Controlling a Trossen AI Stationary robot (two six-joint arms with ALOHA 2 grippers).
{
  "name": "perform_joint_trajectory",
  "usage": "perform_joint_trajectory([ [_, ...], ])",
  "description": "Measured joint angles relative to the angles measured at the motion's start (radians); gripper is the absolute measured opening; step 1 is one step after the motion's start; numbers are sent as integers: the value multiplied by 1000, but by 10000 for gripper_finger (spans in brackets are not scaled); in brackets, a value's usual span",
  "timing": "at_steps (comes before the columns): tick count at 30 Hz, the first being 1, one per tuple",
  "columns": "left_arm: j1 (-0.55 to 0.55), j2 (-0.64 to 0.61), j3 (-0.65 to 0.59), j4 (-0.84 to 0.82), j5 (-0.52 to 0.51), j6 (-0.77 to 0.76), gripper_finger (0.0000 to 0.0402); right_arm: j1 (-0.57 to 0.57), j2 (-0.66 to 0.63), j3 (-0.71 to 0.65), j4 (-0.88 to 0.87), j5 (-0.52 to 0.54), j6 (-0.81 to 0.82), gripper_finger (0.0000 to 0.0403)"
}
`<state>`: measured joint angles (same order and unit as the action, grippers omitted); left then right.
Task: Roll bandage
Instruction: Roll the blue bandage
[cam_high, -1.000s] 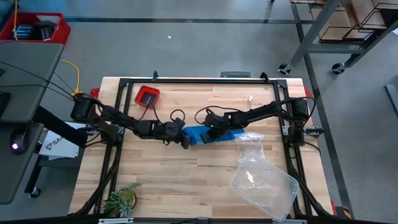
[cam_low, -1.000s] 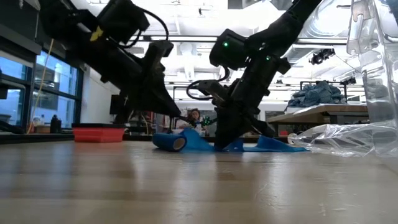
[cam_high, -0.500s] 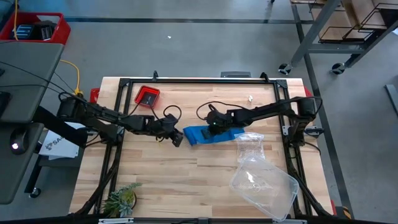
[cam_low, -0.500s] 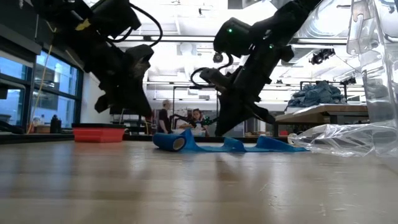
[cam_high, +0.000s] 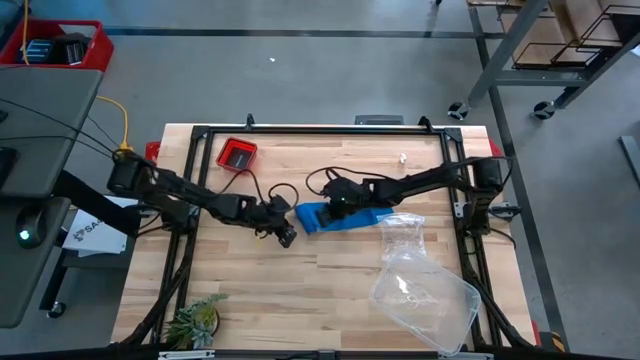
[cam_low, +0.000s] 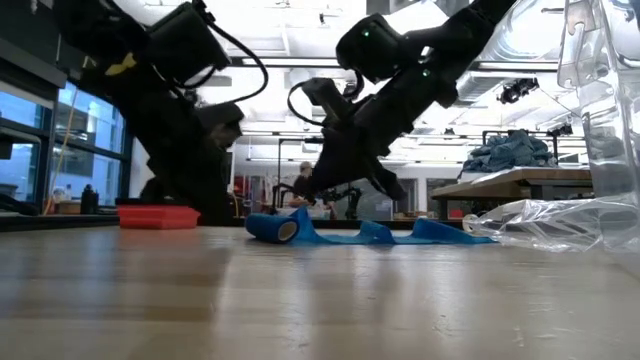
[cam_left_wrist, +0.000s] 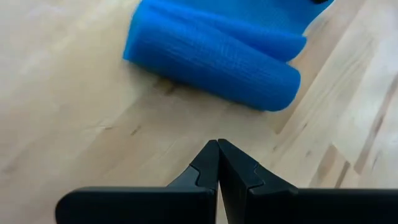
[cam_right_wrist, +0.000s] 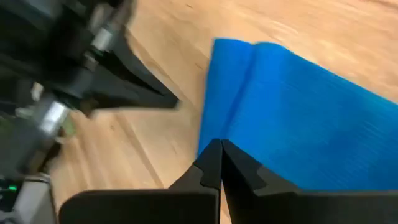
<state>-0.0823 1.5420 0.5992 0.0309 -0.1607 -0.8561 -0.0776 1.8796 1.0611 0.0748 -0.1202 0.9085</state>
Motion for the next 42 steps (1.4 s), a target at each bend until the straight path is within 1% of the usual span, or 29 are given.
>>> perform_joint_trajectory([
  [5, 0, 96, 0, 175, 30, -6, 0, -1, 13, 1, 50, -33, 7, 0],
  [9, 0, 138, 0, 224, 30, -26, 0, -1, 25, 0, 52, -49, 7, 0],
  [15, 0, 129, 1, 219, 28, -30, 0, -19, 65, 6, 98, -70, 11, 0],
  [20, 7, 85, 1, 191, -15, -25, 0, -42, 97, 57, 125, -93, -15, 0],
  [24, 11, 74, 0, 102, -4, -30, 0, -49, 134, 92, 111, -130, -28, 0],
  [27, 8, 75, 2, 50, 3, -33, 0, -45, 144, 114, 84, -139, -42, 0],
  [36, 21, 81, -11, 102, -22, -32, 0, -32, 146, 110, 2, -102, -63, 0],
  [42, 55, 84, -12, 121, -30, -8, 0, -31, 151, 110, 2, -89, -68, 0],
])
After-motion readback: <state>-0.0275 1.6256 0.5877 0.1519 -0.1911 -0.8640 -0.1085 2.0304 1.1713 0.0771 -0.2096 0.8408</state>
